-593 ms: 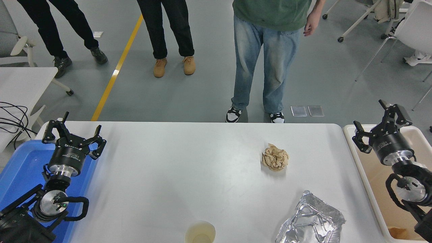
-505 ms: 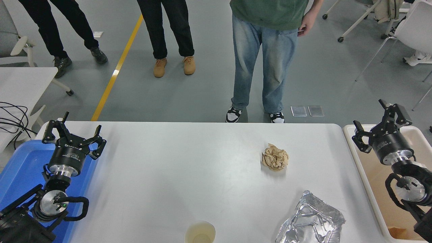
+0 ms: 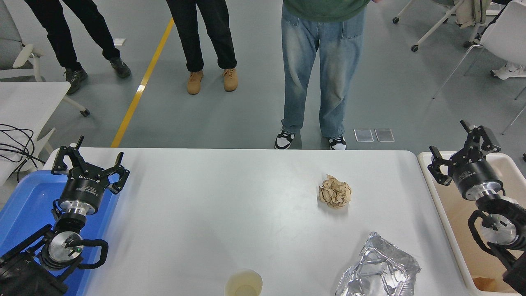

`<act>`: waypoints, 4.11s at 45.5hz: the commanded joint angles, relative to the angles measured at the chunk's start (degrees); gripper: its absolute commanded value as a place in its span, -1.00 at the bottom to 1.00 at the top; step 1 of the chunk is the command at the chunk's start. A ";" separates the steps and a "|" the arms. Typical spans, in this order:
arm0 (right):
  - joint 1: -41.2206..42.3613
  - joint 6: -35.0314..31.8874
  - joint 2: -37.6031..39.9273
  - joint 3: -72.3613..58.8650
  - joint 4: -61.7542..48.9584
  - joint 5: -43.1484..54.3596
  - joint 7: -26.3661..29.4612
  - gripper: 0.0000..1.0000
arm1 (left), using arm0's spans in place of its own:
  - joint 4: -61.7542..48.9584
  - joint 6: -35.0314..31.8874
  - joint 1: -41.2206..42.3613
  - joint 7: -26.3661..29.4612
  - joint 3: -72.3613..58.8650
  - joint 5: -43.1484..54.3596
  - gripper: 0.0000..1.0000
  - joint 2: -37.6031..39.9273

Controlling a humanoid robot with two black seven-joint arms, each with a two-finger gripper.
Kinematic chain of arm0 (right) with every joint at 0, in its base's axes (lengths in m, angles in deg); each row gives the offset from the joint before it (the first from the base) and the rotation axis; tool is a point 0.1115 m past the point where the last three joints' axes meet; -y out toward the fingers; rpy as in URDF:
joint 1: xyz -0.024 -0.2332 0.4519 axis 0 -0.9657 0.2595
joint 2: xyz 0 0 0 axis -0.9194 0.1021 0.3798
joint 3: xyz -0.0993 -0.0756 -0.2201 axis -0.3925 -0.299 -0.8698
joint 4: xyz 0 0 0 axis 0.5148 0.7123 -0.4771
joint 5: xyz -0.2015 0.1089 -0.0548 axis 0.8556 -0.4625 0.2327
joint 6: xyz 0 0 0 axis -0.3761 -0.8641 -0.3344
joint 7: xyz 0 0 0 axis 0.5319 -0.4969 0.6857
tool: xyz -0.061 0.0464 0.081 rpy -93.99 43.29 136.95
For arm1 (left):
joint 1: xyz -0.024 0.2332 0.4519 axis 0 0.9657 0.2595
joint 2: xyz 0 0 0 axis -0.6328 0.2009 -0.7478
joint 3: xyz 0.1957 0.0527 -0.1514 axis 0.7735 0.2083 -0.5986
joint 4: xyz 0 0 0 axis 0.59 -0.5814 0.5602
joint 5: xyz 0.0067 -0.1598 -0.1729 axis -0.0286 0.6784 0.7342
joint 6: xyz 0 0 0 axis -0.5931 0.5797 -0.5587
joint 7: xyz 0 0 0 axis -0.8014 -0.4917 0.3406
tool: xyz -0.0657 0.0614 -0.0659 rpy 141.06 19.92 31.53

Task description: Clean the table surface

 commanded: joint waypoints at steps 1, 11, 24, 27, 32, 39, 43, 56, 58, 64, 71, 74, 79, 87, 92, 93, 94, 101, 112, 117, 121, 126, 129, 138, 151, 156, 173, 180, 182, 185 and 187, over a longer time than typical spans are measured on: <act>0.13 -0.01 0.05 -0.29 0.01 0.01 0.03 1.00 | 0.00 0.00 -0.01 -0.01 -0.01 0.00 0.98 -0.04; 0.13 0.16 0.05 -0.20 0.00 0.01 0.12 1.00 | 0.00 0.00 -0.01 -0.01 -0.01 0.00 0.98 0.05; 0.13 -0.01 0.23 -0.46 0.44 0.01 0.56 1.00 | 0.00 0.00 -0.01 -0.01 -0.01 0.00 0.98 -0.04; 0.04 -0.01 0.23 -0.64 0.44 0.01 0.56 1.00 | 0.00 0.00 -0.01 -0.01 -0.01 0.00 0.98 -0.04; 0.04 -0.01 0.23 -0.73 0.44 -0.08 0.64 1.00 | 0.00 0.00 -0.01 -0.01 -0.01 0.00 0.98 -0.04; 0.13 -0.10 0.31 -1.52 0.44 0.09 0.82 1.00 | 0.00 0.00 -0.01 -0.01 -0.01 0.00 0.98 -0.04; 0.56 -0.10 1.28 -1.78 0.97 0.01 2.40 1.00 | 0.00 0.00 -0.01 -0.01 -0.01 0.00 0.98 -0.04; 3.11 -0.19 4.44 -2.13 2.38 0.01 9.16 1.00 | 0.00 0.00 -0.01 -0.01 -0.01 0.00 0.98 -0.04; 3.20 -0.28 4.62 -2.05 2.81 0.01 10.66 1.00 | 0.00 0.00 -0.01 -0.01 -0.01 0.00 0.98 -0.04; 3.47 -0.45 5.32 -1.52 4.48 0.01 12.86 1.00 | 0.00 0.00 -0.01 -0.01 -0.01 0.00 0.98 0.05; 3.64 -0.89 6.55 -2.75 6.07 0.36 12.86 1.00 | 0.00 0.00 -0.01 -0.01 -0.01 0.00 0.98 -0.04; 4.17 -1.24 6.64 -3.89 6.68 1.06 13.04 1.00 | 0.00 0.00 -0.01 -0.01 -0.01 0.00 0.98 -0.04; 6.19 -3.18 11.28 -6.70 12.91 2.81 14.88 1.00 | 0.00 0.00 -0.01 -0.01 -0.01 0.00 0.98 -0.04; 8.65 -3.62 16.92 -9.60 21.01 9.84 16.11 1.00 | 0.00 0.00 -0.01 -0.01 -0.01 0.00 0.98 0.05; 12.68 -5.11 18.86 -13.55 21.36 16.51 16.20 1.00 | 0.00 0.00 -0.01 -0.01 -0.01 0.00 0.98 0.05; 13.65 -5.37 19.21 -14.60 21.54 18.10 16.20 1.00 | 0.00 0.00 -0.01 -0.01 -0.01 0.00 0.98 0.05; 14.53 -5.55 19.47 -15.66 21.71 19.42 16.11 1.00 | 0.00 0.00 -0.01 -0.01 -0.01 0.00 0.98 0.05; 16.65 -5.81 20.18 -18.83 26.54 24.00 16.11 1.00 | 0.00 0.00 -0.01 -0.01 -0.01 0.00 0.98 -0.04; 21.39 -8.27 17.54 -21.46 31.73 29.88 17.60 1.00 | 0.00 0.00 -0.01 -0.01 -0.01 0.00 0.98 0.05; 27.27 -8.36 17.19 -28.57 34.72 33.22 19.10 1.00 | 0.00 0.00 -0.01 -0.01 -0.01 0.00 0.98 0.05; 34.74 -8.36 15.88 -37.09 35.07 34.20 19.10 1.00 | 0.00 0.00 -0.01 -0.01 -0.01 0.00 0.98 -0.04; 43.97 -8.36 12.54 -47.20 34.55 34.46 19.10 1.00 | 0.00 0.00 -0.01 -0.01 -0.01 0.00 0.98 0.05; 48.71 -8.36 10.17 -52.04 34.55 34.55 19.97 1.00 | 0.00 0.00 -0.01 -0.01 -0.01 0.00 0.98 -0.04; 57.95 -8.36 -0.99 -61.19 34.55 34.64 24.29 1.00 | 0.00 0.00 -0.01 -0.01 -0.01 0.00 0.98 -0.04; 60.24 -8.45 -15.50 -66.38 32.79 39.64 24.37 1.00 | 0.00 0.00 -0.01 -0.01 -0.01 0.00 0.98 0.05; 59.89 -8.36 -19.89 -68.40 31.56 40.70 24.37 1.00 | 0.00 0.00 -0.01 -0.01 -0.01 0.00 0.98 -0.04; 56.55 -12.05 -27.55 -72.80 28.66 44.30 25.25 1.00 | 0.00 0.00 -0.01 -0.01 -0.01 0.00 0.98 -0.04; 57.17 -12.67 -27.64 -73.67 26.38 44.48 26.04 1.00 | 0.00 0.00 -0.01 -0.01 -0.01 0.00 0.98 0.05; 56.99 -13.28 -27.64 -74.03 25.23 44.48 26.13 1.00 | 0.00 0.00 -0.01 -0.01 -0.01 0.00 0.98 -0.04; 56.38 -13.99 -27.64 -74.64 23.56 44.31 26.13 1.00 | 0.00 0.00 -0.01 -0.01 -0.01 0.00 0.98 0.05; 55.68 -14.08 -27.64 -75.52 22.51 43.95 26.04 1.00 | 0.00 0.00 -0.01 -0.01 -0.01 0.00 0.98 0.05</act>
